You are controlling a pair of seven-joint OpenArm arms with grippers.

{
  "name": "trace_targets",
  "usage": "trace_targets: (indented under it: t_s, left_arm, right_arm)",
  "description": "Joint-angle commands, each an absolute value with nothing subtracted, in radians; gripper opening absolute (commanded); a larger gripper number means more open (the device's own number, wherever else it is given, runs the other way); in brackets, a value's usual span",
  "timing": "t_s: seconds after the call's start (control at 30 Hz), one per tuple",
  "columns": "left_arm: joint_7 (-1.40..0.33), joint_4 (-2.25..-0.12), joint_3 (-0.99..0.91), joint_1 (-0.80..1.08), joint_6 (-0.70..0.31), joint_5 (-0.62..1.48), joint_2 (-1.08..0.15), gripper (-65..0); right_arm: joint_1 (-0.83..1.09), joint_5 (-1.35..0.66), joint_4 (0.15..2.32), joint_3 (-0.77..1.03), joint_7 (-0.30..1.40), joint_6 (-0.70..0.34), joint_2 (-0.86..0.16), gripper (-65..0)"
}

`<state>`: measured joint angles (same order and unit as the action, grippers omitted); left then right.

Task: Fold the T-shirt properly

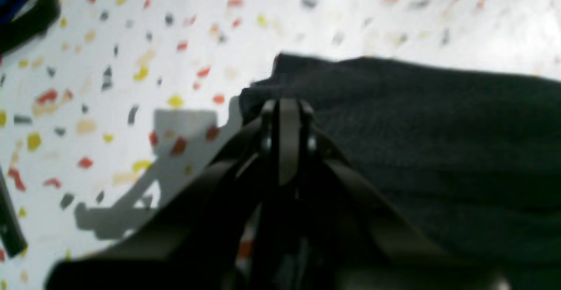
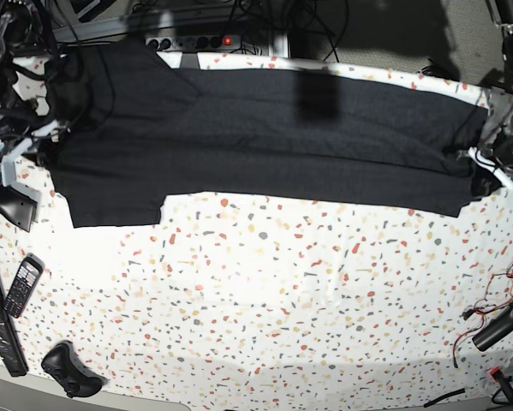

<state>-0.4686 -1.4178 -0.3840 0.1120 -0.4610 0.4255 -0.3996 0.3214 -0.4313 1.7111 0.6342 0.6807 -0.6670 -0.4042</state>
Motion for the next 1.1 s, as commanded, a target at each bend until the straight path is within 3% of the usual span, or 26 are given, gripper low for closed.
trace_targets:
  t_s: [0.0,0.87,0.93,0.97,1.03,1.07]
  left_arm:
    - [-0.437,-1.438,-0.392,0.105,-0.464,0.435,-0.42,-65.0]
    - [-0.489,-1.438,-0.394,0.149,-0.473,0.435,-0.449,-65.0]
    - [-0.484,-1.438,-0.394,0.161,-0.473,0.435,-0.449,-65.0]
    - [-0.476,-1.438,-0.394,0.163,-0.473,0.435,-0.449,-60.4]
    - [-0.463,-1.438,-0.394,0.163,-0.472,0.435,-0.45,-43.8]
    - [-0.442,-1.438,-0.394,0.162,-0.472,0.435,-0.45,-38.9]
  right_arm:
    - [0.321,-0.437,1.729,0.643,0.646,-0.673,-0.424,-65.0]
    - [0.33,-0.389,1.728,0.643,0.682,-0.67,-0.426,-65.0]
    - [0.329,-0.389,1.728,0.643,0.69,-0.669,-0.427,-57.9]
    - [0.327,-0.398,1.728,0.643,0.69,-0.669,-0.427,-52.6]
    - [0.321,-0.414,1.728,0.643,0.69,-0.669,-0.43,-43.5]
    - [0.315,-0.434,1.728,0.643,0.691,-0.669,-0.433,-40.4]
